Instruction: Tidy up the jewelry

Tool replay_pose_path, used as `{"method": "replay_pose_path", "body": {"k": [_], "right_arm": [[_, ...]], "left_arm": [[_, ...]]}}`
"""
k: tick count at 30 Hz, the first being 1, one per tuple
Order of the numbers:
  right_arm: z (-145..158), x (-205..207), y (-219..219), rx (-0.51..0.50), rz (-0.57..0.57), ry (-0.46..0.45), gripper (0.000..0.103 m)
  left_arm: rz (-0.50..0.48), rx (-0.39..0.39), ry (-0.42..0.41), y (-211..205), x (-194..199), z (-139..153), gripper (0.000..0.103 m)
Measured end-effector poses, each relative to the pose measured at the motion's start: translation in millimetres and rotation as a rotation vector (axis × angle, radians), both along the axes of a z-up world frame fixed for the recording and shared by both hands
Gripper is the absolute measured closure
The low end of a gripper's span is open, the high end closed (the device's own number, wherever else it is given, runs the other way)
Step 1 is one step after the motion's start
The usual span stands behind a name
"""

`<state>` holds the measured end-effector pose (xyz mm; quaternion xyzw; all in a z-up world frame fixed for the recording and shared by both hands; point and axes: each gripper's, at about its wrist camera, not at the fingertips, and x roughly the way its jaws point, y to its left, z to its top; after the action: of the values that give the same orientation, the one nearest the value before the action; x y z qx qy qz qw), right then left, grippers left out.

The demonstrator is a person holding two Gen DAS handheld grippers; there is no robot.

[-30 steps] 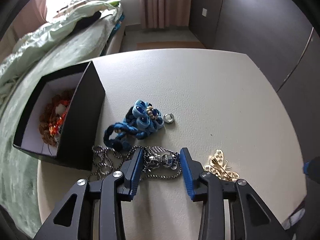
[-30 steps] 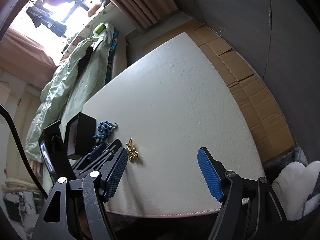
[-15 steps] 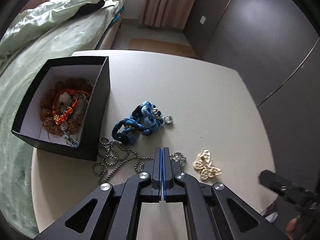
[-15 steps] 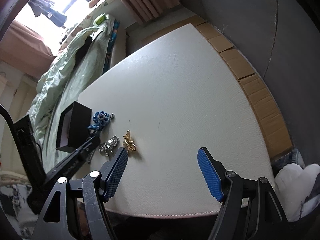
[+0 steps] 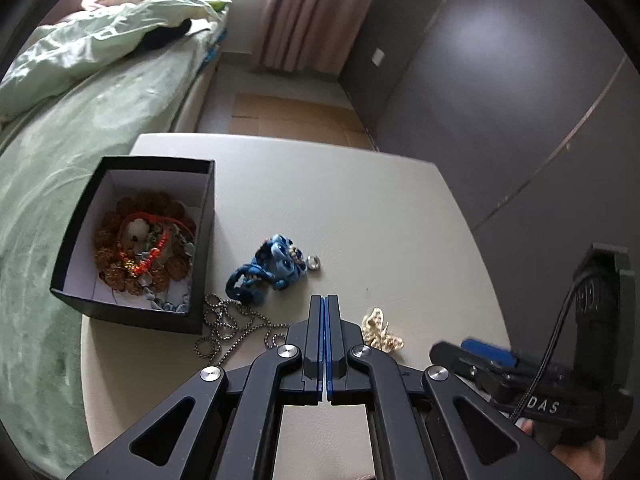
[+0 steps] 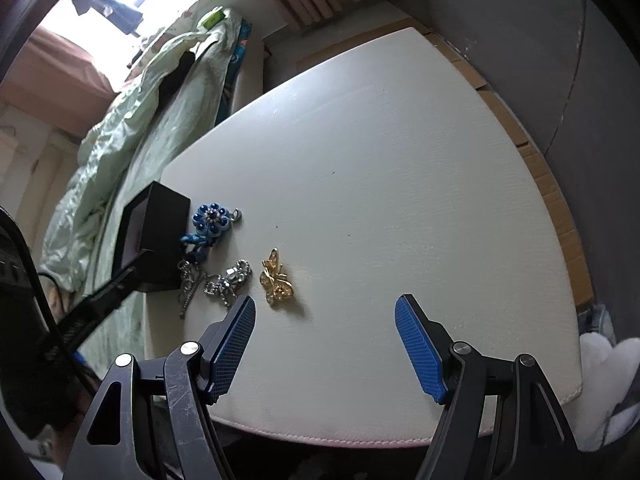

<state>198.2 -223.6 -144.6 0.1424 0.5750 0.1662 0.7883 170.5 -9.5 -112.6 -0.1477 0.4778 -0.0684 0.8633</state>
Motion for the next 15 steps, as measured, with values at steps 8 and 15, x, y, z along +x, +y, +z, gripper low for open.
{"method": "replay_pose_path", "body": {"k": [8, 15], "right_arm": [[3.2, 5.6, -17.3, -0.015, -0.032, -0.007, 0.030], [8.1, 6.8, -36.6, -0.002, -0.076, -0.016, 0.030]], "left_arm": [[-0.134, 0.106, 0.056, -18.7, 10.3, -21.2, 0.040], [-0.210, 0.190, 0.072, -29.2, 14.5, -40.8, 0.040]]}}
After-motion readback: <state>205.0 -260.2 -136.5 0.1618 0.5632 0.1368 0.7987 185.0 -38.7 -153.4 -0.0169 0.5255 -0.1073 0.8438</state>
